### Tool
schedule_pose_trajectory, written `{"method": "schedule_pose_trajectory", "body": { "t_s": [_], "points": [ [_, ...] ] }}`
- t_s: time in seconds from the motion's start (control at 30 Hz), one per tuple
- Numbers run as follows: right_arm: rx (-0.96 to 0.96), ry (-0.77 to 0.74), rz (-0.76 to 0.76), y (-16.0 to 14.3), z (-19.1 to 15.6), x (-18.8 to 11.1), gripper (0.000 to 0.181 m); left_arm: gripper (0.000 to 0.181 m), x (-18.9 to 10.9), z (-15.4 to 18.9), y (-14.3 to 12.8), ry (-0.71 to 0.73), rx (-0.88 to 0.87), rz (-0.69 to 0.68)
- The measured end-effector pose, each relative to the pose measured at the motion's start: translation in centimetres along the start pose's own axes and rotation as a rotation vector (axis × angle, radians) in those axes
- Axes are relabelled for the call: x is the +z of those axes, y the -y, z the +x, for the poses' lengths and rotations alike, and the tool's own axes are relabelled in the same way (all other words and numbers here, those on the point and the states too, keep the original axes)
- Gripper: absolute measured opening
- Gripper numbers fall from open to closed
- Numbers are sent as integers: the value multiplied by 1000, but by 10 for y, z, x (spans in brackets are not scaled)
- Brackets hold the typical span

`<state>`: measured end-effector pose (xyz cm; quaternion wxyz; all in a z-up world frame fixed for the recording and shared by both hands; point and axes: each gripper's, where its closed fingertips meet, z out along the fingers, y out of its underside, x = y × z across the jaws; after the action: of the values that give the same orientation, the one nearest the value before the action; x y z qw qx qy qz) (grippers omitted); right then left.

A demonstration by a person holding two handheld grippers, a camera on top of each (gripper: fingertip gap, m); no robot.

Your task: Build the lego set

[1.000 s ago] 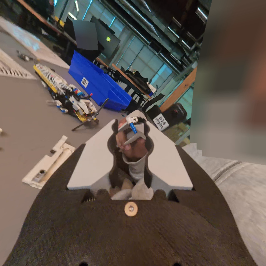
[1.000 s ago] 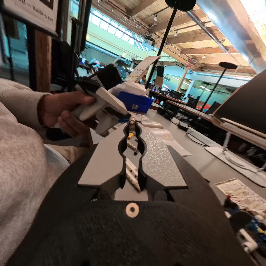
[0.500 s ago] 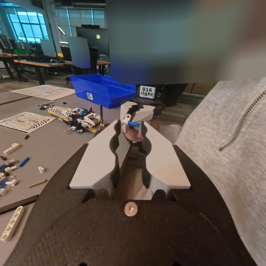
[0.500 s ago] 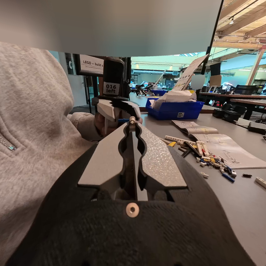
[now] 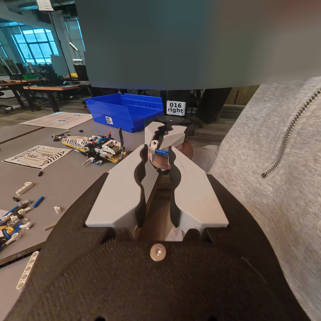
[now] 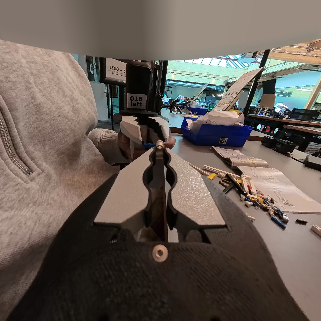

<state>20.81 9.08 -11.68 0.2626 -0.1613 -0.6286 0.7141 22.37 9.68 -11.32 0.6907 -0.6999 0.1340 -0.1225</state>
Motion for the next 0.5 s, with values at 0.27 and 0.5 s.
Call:
{"method": "schedule_pose_trajectory", "body": {
  "t_s": [0.27, 0.5],
  "points": [
    [1, 4, 0, 0, -1, 0, 6, 22, 0, -1, -2, -2, -2, -3],
    [-1, 11, -12, -2, -2, 1, 6, 18, -1, -3, -6, 0, 16, -39]
  ]
}}
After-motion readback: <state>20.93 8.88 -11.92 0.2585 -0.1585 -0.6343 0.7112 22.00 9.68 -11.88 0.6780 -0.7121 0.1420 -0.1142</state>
